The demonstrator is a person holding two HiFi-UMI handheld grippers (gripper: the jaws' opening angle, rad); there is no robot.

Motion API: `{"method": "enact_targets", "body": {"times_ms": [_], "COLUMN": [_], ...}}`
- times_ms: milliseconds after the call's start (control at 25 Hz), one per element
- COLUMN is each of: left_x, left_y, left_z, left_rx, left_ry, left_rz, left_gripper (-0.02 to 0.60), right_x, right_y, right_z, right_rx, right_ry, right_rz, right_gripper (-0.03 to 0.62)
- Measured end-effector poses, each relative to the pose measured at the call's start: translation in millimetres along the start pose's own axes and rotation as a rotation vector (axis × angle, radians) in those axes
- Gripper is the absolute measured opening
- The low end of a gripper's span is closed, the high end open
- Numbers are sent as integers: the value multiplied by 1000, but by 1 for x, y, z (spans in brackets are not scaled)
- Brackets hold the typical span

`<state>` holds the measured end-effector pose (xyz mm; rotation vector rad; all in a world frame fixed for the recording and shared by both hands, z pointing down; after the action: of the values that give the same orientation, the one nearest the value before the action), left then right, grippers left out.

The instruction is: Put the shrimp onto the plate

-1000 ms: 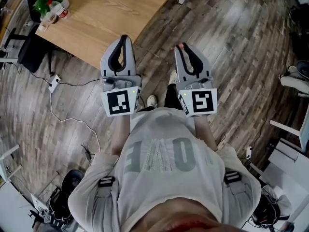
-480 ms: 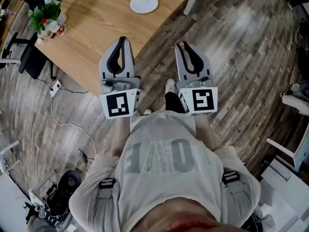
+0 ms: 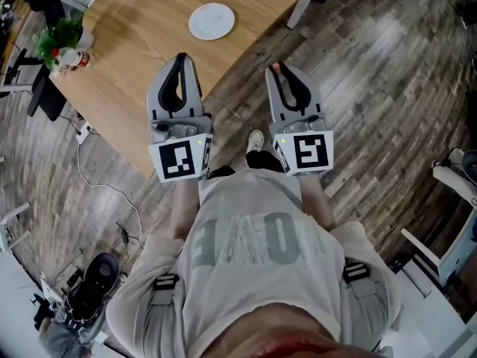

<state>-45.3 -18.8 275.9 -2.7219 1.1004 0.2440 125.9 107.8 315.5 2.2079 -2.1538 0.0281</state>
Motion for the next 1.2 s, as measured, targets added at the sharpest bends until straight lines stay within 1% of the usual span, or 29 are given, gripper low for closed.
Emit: {"method": "enact_targets", "body": {"times_ms": [200,320,440,600,880,1120,1200], "left_x": [21,28,40,63,107,123,125], "left_y": [-11,-10,-2,15,36,53,57], "left_z": [4,-1,-11,-23,-29,-39,-45], "left_rx": [7,7,-3,-23,-52,-65,-69], "left_ry": [-10,6,14,-10,-48,-64,-55], "left_rz": [21,32,40,52,57,81,86], "left_gripper": [10,9,9,9,9,9,9], "right_x": [15,27,45,72,117,145,154], "right_y": [-23,-28,-32,-36,-51,-50,-50], "right_z": [-1,-4,-7,-7,7,9,6], "right_rx": [14,14,10,2,-35,-55,-57], "right_ry": [-3,3,18,35,35,34,33], "right_rz": [35,51,63,55,54,82,88], "right_gripper": [72,72,72,72,72,71,71]}}
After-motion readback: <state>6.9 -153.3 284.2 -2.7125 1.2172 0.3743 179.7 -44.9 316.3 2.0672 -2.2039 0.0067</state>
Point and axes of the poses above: the fingertips, and each gripper's own axes: x forward along the fingers, y to its left, z out of its top, the point moved 9 cm from there along -x, backward along the fingers, and after that the axes turned 6 degrees about z, right-handed, at the moved point
